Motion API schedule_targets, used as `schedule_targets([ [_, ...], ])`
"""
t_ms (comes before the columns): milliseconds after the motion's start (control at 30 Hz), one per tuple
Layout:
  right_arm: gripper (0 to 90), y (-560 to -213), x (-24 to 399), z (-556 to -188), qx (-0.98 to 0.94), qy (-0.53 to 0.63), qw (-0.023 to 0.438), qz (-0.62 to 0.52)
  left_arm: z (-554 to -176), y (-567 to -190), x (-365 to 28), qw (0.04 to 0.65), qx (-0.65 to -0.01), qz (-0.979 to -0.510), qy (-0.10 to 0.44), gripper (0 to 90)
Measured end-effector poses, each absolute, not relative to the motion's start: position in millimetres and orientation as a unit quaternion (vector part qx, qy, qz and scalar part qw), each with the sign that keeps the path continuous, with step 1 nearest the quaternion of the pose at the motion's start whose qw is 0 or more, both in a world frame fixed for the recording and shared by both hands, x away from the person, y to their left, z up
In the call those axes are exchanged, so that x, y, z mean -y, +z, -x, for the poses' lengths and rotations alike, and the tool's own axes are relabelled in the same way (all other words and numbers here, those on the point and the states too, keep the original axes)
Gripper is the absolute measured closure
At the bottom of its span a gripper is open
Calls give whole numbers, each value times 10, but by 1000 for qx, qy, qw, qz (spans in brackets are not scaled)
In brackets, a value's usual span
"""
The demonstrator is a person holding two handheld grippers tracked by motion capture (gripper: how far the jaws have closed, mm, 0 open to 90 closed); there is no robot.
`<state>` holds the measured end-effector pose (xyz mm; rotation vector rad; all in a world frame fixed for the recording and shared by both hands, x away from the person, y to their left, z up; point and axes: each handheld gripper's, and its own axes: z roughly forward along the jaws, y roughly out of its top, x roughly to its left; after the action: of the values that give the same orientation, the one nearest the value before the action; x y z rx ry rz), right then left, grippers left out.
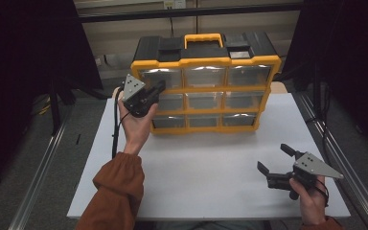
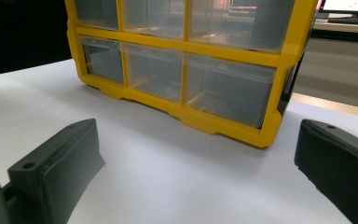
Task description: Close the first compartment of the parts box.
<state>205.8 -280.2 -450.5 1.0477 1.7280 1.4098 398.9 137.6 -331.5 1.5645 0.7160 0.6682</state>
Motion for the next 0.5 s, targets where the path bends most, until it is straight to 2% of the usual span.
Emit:
schedule_targets([
  [500, 1, -4520, 2823, -2084, -661, 539, 329, -405, -4035, -3318, -1367, 598, -311, -677, 296, 900],
])
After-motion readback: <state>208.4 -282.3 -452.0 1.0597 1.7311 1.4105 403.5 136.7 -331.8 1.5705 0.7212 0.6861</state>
